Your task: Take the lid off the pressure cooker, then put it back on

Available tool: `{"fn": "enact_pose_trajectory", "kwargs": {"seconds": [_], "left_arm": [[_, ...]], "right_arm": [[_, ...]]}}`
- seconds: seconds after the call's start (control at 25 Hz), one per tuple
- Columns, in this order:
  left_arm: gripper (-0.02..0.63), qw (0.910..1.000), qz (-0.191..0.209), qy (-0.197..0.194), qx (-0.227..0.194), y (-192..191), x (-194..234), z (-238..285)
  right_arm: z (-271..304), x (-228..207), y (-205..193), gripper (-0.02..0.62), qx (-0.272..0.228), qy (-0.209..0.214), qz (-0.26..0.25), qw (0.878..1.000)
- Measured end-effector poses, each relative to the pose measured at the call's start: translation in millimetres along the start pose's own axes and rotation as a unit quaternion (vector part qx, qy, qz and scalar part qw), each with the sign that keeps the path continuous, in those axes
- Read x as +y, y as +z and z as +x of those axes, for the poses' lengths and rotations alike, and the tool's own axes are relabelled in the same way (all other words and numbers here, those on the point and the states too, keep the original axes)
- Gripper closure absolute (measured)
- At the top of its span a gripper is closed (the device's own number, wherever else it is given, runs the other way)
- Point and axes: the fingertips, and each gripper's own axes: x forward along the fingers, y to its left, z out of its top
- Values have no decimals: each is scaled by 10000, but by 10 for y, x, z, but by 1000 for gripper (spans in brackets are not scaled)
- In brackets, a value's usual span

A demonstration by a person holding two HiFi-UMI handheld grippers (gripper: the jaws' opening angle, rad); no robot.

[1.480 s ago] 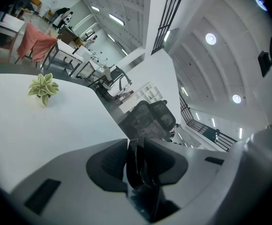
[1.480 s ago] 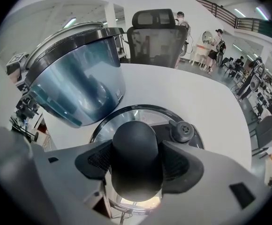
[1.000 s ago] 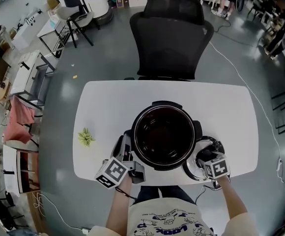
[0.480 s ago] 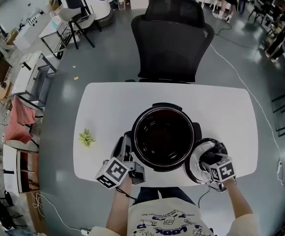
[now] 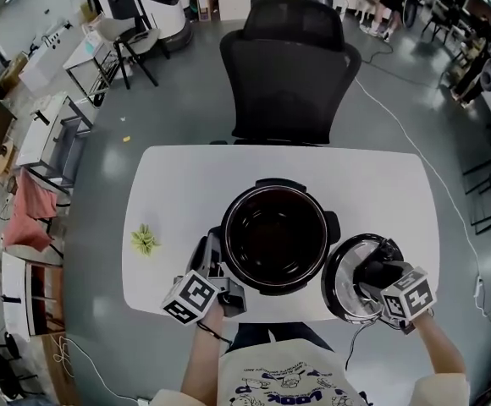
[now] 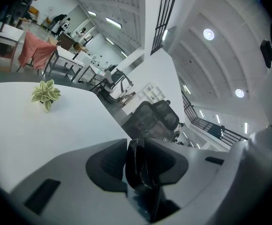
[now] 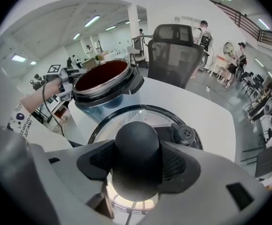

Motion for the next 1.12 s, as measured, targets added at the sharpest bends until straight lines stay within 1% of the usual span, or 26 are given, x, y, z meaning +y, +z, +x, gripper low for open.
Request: {"fn": "enact_pose_trajectory", "kwargs": {"seconds": [0.28,0.52,0.76,0.84,1.12], "left_arm": [[479,9999,17,112,35,-19,26,-45],[477,10000,-5,72,33,-25,18,-88],[477,9999,62,90,-22,10,-28,-56],[477,10000,29,81,3,-16,-32,-69],[477,9999,58,88,4,-8,-12,-129]], "right_arm": [[-474,126,222,299,23,88,-389,9992],[-741,285,487,299,-75,229,-628,9977],[-831,398,851,299,-189,388,-971,9943],[-846,460,950,299,-217,422,-1114,9926],[-756,783,1331,299,-381,536,-1593,9850]]}}
